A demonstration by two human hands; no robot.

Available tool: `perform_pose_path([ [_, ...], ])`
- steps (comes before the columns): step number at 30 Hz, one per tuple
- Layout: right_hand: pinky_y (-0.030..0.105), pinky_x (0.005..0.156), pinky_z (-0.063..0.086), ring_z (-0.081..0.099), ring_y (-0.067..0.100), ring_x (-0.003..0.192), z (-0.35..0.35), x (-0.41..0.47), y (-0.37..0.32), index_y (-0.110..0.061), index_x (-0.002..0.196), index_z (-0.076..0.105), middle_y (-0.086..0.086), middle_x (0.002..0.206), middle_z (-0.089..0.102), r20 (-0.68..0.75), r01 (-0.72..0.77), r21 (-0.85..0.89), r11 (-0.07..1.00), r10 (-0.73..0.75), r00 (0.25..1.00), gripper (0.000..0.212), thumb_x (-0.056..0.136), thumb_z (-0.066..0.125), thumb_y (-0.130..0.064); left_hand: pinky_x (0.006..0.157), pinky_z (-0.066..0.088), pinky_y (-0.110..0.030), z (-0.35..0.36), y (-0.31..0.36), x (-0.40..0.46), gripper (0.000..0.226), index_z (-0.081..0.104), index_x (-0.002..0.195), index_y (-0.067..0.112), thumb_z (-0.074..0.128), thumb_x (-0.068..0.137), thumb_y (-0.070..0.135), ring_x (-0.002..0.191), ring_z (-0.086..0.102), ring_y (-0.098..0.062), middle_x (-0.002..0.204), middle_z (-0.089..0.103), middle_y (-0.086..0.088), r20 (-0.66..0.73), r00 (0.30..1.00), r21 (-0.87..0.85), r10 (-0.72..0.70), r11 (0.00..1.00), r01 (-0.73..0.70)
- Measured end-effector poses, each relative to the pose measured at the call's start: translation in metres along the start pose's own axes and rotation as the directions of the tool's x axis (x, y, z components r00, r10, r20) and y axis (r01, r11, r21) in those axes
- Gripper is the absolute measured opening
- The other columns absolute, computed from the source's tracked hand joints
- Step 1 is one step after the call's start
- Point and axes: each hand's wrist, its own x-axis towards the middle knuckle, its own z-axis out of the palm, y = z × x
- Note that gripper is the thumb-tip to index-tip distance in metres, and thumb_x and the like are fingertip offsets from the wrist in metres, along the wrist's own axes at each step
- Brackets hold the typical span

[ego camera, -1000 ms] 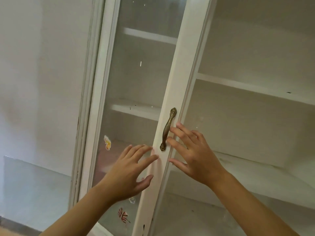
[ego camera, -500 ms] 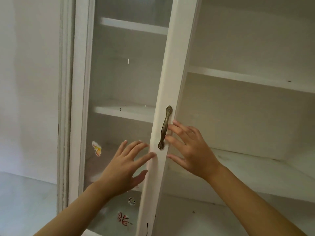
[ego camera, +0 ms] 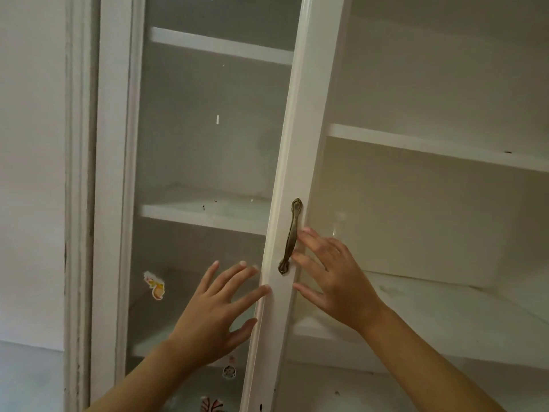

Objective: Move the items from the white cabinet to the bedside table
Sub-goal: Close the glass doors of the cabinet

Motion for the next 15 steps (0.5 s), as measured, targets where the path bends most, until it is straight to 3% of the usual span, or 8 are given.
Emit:
perform_pose_path([
  [15,0.059,0.114,0.038,0.025,0.028,0.157,0.004,-0.004,-0.006,-0.014,0.137,0.056,0.014,0.164,0.034,0.061,-0.081,0.029,0.996,0.079,0.995,0.052,0.094,0.075,-0.036,0.123,0.020,-0.062,0.006,-0.002,0.001,0.056,0.050,0.149,0.038,0.056,0.096,0.056,0.156,0.023,-0.022,0.162,0.038,-0.001,-0.015,1.000,-0.087,-0.010,0.996,0.009],
])
